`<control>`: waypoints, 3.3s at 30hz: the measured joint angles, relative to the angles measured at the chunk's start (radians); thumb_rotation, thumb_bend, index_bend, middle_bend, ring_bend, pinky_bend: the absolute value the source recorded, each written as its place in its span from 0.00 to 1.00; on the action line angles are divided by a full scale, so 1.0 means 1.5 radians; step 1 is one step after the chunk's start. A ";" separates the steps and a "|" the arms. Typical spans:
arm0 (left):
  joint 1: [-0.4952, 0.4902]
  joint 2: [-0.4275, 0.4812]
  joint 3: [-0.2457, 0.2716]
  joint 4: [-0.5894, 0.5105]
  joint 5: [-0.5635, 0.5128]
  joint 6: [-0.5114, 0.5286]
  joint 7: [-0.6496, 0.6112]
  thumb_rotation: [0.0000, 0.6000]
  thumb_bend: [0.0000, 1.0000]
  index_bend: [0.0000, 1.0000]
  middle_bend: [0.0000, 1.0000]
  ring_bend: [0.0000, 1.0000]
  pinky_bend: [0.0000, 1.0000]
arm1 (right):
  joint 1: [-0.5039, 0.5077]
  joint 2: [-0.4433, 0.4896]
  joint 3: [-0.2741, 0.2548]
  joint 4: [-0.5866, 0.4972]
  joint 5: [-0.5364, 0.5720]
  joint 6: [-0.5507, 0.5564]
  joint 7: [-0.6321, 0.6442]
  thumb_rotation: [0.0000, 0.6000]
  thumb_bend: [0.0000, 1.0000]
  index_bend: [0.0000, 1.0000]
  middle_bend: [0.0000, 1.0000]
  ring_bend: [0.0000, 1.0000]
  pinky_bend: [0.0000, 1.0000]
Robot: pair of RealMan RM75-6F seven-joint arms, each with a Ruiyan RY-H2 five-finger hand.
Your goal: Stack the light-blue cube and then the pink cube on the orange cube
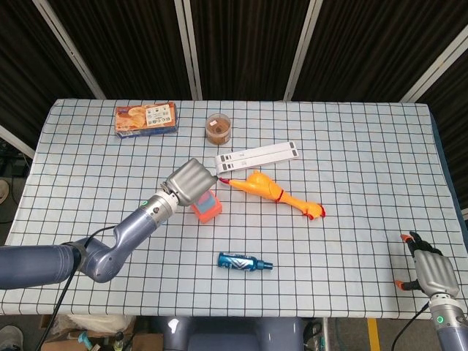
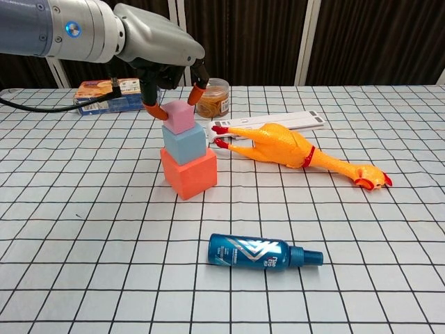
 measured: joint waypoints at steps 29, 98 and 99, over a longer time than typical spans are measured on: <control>0.012 0.079 0.024 -0.081 -0.034 0.033 0.022 1.00 0.28 0.36 0.94 0.82 0.96 | 0.001 0.004 0.000 -0.010 0.001 0.004 -0.004 1.00 0.10 0.15 0.08 0.16 0.22; 0.011 0.086 0.016 -0.094 -0.041 0.061 0.013 1.00 0.28 0.36 0.94 0.82 0.96 | 0.002 0.007 0.000 -0.007 0.004 -0.001 0.004 1.00 0.10 0.15 0.08 0.16 0.22; 0.015 0.105 0.012 -0.108 -0.038 0.067 0.008 1.00 0.28 0.36 0.94 0.82 0.96 | 0.002 0.006 -0.001 -0.006 0.004 -0.002 0.004 1.00 0.10 0.15 0.08 0.16 0.22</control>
